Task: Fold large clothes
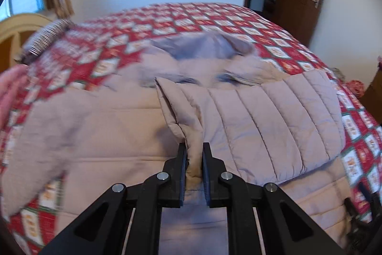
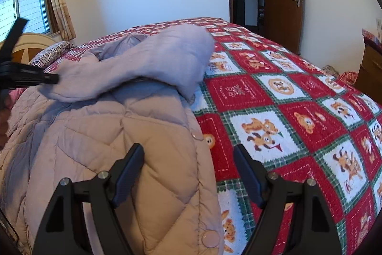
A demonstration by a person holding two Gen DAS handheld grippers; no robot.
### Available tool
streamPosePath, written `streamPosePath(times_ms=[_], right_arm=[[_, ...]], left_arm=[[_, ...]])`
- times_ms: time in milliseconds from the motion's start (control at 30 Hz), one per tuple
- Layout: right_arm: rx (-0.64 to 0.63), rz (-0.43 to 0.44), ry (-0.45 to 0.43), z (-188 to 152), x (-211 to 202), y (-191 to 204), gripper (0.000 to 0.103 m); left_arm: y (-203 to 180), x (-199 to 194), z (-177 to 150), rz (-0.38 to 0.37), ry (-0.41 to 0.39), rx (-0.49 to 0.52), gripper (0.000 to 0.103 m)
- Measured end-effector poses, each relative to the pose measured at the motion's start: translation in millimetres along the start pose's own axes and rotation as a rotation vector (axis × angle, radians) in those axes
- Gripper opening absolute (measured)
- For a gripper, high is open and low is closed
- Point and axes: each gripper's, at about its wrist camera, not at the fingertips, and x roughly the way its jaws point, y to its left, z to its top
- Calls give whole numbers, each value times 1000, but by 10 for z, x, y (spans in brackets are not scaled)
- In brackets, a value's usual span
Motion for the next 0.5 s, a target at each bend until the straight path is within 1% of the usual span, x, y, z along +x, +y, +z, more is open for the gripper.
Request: streamPosePath(times_ms=[100,200,267,300,333,400,467,500], right_arm=[[-10,2,11,0,13,25,80],[-15,1,21,6,8,37,80],[-18,7,34,30,4,42,80],[-22,9,37,51,-13,48,80],[-26,8,37,82,-35,46,80],[-26,5,37,177,-85,25,80],[-21,3,16,338,-172,-9,80],[-18,-1,-4,429,-208,-22,80]], left_arm=[[187,-18,-107,61,-17,12,12],[272,60,-219,103,-7,19,13],[272,161,-272,122,33,28,17],[277,205,-285,138,52,27,22],[288,191,-303,148,49,25,23],[322,127,-293,176,10,4,27],[412,-5,-245,209,-52,-48,46],[476,-82,-210,235,-94,-88,69]])
